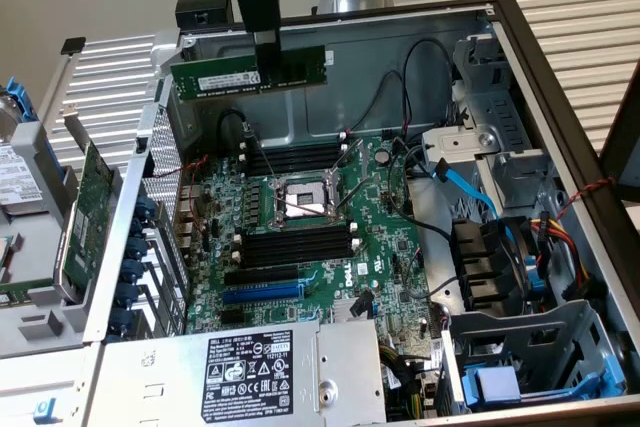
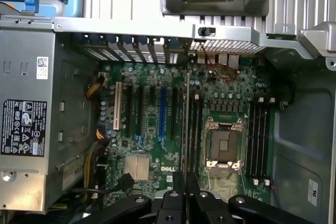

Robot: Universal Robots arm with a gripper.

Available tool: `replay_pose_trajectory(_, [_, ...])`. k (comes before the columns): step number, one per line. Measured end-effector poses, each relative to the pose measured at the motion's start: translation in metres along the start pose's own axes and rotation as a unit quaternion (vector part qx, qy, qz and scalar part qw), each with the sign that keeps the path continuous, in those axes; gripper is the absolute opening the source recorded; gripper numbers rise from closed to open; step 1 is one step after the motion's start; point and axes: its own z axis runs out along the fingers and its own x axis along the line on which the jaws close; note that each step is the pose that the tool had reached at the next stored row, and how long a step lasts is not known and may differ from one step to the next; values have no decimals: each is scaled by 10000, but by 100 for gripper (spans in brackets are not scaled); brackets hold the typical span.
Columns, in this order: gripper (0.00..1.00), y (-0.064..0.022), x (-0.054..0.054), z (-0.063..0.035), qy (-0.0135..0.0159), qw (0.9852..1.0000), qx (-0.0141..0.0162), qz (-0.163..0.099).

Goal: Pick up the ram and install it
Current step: 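Pick up the ram and move it above insertion slot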

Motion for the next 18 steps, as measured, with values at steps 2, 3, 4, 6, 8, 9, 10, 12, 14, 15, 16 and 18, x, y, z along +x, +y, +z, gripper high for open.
replay_pose_trajectory(2, [13,-20,-31,9,-3,10000,1,-1])
replay_pose_trajectory(3, [13,-29,-46,15,-7,10000,1,-1])
replay_pose_trajectory(4, [13,-37,-60,22,-11,10000,1,-1])
replay_pose_trajectory(6, [13,-50,-93,37,-18,10000,1,0])
replay_pose_trajectory(8, [13,-60,-136,58,-24,10000,1,0])
replay_pose_trajectory(9, [13,-64,-157,67,-26,10000,1,0])
replay_pose_trajectory(10, [13,-68,-178,76,-29,10000,1,0])
replay_pose_trajectory(12, [13,-74,-217,92,-37,10000,1,0])
replay_pose_trajectory(14, [13,-75,-248,107,-48,10000,1,0])
replay_pose_trajectory(15, [13,-74,-259,114,-55,10000,1,0])
replay_pose_trajectory(16, [13,-74,-268,120,-61,10000,1,1])
replay_pose_trajectory(18, [13,-75,-281,133,-77,10000,2,1])
